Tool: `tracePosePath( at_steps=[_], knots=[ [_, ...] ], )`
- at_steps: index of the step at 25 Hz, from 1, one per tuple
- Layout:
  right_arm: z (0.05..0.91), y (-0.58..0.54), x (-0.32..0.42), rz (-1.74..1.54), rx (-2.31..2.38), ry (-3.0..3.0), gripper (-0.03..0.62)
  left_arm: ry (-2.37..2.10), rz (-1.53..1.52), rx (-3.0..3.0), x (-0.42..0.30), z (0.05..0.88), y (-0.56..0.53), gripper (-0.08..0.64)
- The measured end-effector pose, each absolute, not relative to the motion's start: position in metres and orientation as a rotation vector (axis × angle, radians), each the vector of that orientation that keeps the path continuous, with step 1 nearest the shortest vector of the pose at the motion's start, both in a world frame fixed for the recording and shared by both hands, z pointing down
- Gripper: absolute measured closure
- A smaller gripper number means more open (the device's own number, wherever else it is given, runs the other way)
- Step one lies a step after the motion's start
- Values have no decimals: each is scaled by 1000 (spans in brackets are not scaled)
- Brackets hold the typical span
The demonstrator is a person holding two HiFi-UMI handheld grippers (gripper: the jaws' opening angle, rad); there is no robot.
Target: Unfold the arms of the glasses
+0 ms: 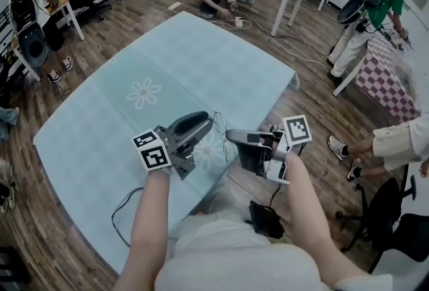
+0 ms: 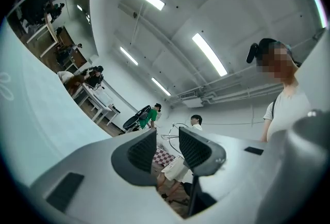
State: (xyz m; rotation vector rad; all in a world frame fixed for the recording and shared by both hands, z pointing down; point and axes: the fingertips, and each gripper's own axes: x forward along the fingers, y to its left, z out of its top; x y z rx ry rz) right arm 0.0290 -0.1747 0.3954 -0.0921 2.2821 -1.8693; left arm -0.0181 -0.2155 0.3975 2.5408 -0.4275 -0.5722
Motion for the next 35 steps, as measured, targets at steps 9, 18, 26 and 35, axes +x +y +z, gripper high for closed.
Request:
tracePosePath(
  at_steps=[9, 18, 26, 35],
  knots=[
    [397, -173, 32, -1874, -67, 2271, 581, -369, -576, 2540, -16, 395, -213, 466],
    [397, -173, 29, -1868, -60, 2284, 581, -244, -614, 2496, -15, 390, -208, 373],
    [394, -176, 37, -1858, -102, 2274, 581, -246, -625, 2509, -22, 382, -203, 374],
    [396, -179, 43, -1838, -155, 2289, 581, -286, -581, 2549, -30, 383, -197, 397]
  ],
)
